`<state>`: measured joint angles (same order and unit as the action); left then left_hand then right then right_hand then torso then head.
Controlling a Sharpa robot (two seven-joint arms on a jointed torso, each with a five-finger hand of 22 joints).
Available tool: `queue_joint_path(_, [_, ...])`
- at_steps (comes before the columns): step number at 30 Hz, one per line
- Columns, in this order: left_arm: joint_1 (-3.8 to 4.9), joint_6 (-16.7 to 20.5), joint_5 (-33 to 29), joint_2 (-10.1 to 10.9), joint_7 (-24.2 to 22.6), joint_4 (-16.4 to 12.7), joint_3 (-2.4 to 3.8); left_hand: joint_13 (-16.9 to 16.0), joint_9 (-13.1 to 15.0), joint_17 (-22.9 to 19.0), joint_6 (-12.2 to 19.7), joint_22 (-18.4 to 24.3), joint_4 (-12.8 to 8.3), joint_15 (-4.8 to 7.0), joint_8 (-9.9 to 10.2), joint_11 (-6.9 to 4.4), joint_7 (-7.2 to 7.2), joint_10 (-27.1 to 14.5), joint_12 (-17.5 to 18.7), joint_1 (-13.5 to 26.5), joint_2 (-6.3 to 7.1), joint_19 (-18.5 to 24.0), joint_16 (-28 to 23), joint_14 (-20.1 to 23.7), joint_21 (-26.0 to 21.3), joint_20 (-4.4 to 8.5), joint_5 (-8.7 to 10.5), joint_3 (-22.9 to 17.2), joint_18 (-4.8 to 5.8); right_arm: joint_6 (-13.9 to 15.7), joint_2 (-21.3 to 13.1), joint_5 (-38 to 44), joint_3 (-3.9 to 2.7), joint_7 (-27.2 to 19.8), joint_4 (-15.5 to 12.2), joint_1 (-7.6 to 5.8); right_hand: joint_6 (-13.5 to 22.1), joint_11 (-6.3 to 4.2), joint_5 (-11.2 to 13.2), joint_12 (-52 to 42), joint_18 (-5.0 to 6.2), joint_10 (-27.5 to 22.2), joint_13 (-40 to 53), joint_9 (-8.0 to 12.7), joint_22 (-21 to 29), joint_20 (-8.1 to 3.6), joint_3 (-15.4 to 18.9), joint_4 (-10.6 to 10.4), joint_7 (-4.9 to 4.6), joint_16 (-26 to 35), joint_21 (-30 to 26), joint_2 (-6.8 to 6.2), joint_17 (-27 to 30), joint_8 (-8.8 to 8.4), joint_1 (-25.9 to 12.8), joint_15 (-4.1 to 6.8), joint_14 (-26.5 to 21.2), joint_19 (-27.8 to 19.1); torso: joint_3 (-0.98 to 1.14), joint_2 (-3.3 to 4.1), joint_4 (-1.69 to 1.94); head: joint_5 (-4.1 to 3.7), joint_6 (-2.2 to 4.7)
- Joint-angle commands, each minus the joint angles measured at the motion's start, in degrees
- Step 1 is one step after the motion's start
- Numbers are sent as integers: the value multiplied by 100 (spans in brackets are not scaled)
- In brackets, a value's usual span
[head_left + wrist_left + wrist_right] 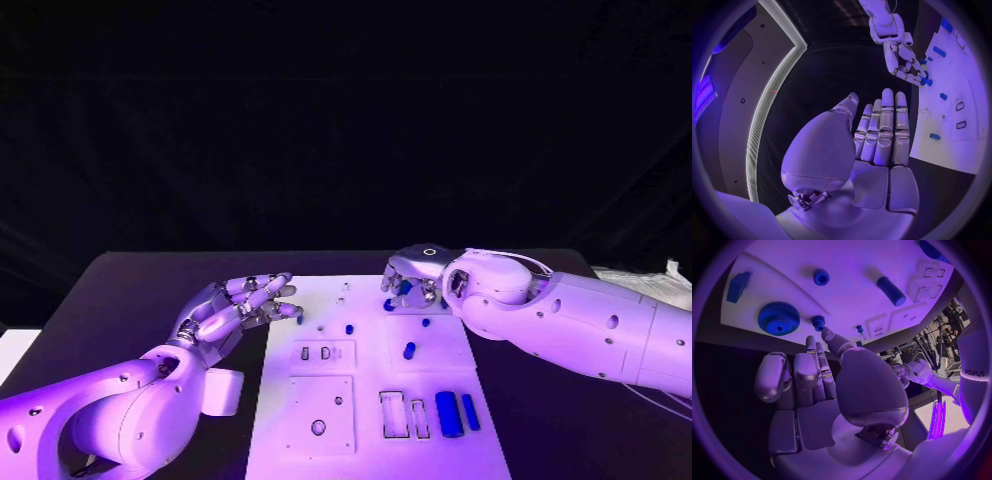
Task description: Assemble the parts on the task board
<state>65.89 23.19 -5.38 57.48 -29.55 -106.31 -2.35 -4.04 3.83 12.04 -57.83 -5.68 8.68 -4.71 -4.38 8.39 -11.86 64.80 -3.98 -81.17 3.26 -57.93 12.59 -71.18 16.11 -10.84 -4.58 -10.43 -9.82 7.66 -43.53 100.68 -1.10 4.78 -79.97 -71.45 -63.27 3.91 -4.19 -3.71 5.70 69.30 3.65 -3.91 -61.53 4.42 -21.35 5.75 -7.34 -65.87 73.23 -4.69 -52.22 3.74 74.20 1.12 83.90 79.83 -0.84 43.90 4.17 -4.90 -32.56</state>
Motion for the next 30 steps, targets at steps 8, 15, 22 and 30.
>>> queue_joint_path(8, [17, -116, -17, 30, 4, -57, 9, 9, -7, 15, 23, 11, -31, -17, 38, 11, -36, -63, 30, 65, 6, 2, -21, 14, -31, -47, 30, -1, -68, -272, 104, 165, 1, 27, 142, 12, -26, 28, -15, 20, -73, -29, -5, -10, -124, 19, -166, -78, -17, -154, 117, -51, -126, -7, 52, -52, 209, 32, 9, 93, 42, -15, -14])
queue_joint_path(15, [19, -112, -17, 40, 15, -65, 11, 9, -7, 19, 28, 12, -34, -18, 42, 13, -38, -69, 33, 65, 6, 1, -22, 13, -31, -48, 30, 0, -68, -348, 127, 169, 2, 24, 178, 18, -43, 25, -3, 17, -80, -20, -4, -13, -191, 20, -244, -115, -15, -230, 171, -44, -199, -3, 84, -52, 209, 35, 22, 135, 52, -16, -24])
queue_joint_path(22, [20, -113, -17, 47, 26, -61, 12, 9, -7, 23, 34, 13, -37, -19, 47, 16, -41, -76, 35, 65, 7, -1, -23, 12, -32, -49, 30, 1, -68, -414, 125, 169, 2, 5, 193, 22, -97, 12, 13, 9, -91, 33, 1, -23, -285, 16, -332, -159, -8, -313, 243, -42, -273, 10, 117, -44, 207, 45, 21, 166, 47, -16, -27])
queue_joint_path(30, [20, -112, -17, 39, 40, -49, 13, 10, -7, 33, 46, 16, -42, -22, 54, 21, -47, -93, 39, 69, 7, -4, -25, 11, -33, -51, 31, 4, -68, -336, 139, 169, 3, -50, 206, 24, -174, -9, 27, 0, -103, 105, 6, -38, -373, 6, -406, -207, 13, -377, 309, -16, -326, 28, 140, -28, 206, 61, 12, 190, 69, -33, -7])
